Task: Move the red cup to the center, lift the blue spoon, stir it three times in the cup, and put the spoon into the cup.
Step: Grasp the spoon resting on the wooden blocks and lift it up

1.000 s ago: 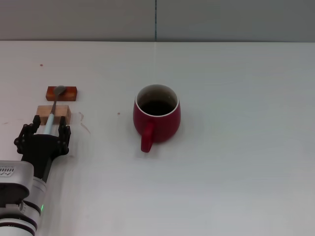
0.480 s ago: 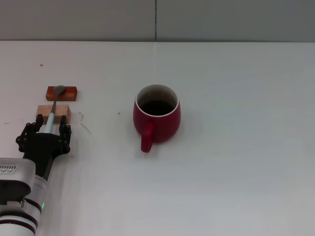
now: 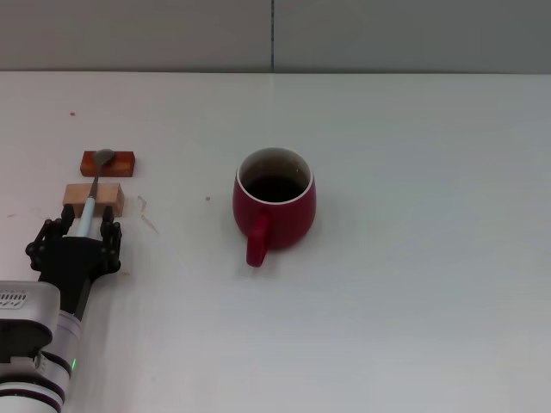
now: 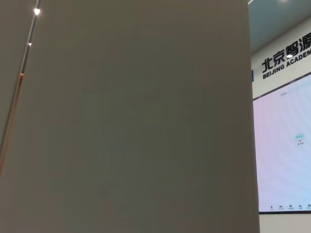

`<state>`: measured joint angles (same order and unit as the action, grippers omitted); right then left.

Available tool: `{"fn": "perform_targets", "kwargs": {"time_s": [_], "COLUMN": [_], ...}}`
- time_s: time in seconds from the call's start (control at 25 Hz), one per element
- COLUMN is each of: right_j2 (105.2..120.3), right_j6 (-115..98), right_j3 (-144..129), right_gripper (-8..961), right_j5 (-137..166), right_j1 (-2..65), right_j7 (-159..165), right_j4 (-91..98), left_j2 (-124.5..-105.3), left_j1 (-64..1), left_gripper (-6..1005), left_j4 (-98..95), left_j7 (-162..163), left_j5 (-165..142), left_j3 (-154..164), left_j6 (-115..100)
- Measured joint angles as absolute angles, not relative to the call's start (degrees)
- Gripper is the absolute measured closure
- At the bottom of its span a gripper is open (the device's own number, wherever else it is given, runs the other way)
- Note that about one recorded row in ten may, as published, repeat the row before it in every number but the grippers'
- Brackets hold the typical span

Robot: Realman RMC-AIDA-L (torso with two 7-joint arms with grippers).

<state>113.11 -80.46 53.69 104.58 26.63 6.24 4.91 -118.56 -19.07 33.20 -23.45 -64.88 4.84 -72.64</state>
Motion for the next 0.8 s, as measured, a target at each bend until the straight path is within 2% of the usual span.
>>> {"fn": "perform_targets", "kwargs": {"time_s": [0.48, 0.8], "right_j2": [113.11, 113.14], "right_j6": [-80.51, -80.89], "right_j3": [53.61, 53.61], "right_gripper": [411, 411], "right_j5": [104.59, 104.58], "right_j1": [26.56, 26.54], "right_j7": [6.24, 6.24], "right_j4": [5.02, 5.01], "left_j2": [-118.56, -118.56], "left_j1": [-19.29, -19.42], "left_gripper": [587, 590], "left_j4": [33.49, 33.33], "left_j7": [-23.63, -23.65], "left_j5": [-65.12, -65.13], "left_j3": [4.84, 4.84], "left_j6": [-73.45, -73.47]}}
